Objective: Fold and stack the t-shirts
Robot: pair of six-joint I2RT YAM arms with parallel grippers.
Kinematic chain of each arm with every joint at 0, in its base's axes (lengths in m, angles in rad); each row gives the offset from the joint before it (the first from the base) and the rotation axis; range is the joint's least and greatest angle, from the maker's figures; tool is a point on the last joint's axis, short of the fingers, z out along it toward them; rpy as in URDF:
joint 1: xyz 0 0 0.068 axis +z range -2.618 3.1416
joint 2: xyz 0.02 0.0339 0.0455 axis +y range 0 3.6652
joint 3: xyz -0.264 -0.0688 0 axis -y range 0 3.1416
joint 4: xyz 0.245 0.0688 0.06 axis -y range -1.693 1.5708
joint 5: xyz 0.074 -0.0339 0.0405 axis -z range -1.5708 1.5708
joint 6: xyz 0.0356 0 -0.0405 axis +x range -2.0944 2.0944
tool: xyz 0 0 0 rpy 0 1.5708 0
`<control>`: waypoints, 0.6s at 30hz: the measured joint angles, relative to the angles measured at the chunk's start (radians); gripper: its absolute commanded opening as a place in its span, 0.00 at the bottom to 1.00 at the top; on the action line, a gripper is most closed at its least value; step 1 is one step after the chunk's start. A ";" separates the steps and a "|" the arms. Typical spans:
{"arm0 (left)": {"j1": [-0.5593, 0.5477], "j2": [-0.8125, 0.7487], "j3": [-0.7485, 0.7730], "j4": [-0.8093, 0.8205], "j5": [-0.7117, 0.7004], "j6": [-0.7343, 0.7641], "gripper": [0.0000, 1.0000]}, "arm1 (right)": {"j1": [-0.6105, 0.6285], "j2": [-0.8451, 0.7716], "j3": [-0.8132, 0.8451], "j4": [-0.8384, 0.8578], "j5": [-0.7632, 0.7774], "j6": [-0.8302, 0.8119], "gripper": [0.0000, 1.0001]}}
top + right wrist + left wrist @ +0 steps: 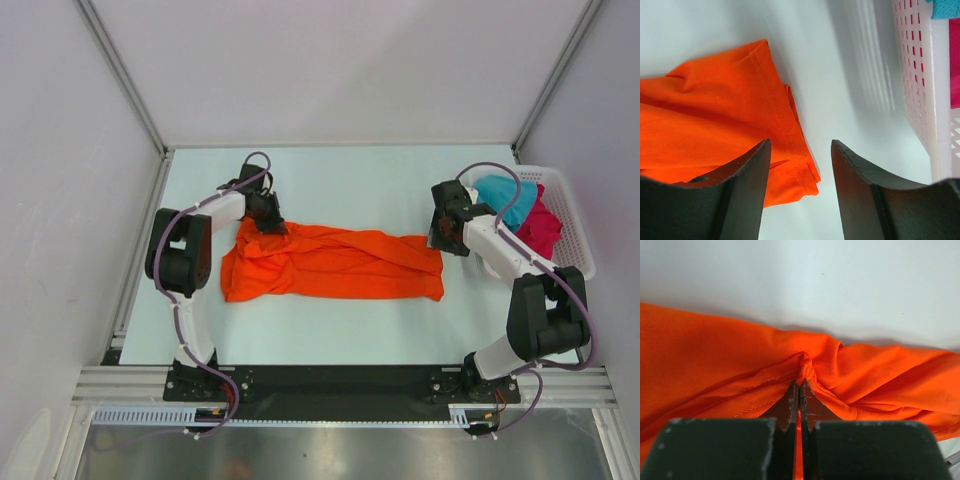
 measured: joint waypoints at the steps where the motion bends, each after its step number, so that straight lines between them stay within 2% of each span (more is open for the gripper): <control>1: 0.000 0.000 0.000 0.000 -0.001 0.001 0.00 | 0.000 0.000 -0.002 0.001 0.000 -0.001 0.57; 9: 0.000 -0.032 0.000 -0.012 -0.023 0.001 0.00 | -0.011 -0.003 -0.022 0.002 -0.007 -0.003 0.56; 18: 0.000 -0.188 -0.032 -0.022 -0.048 0.002 0.01 | -0.012 -0.048 -0.039 0.002 -0.016 -0.005 0.56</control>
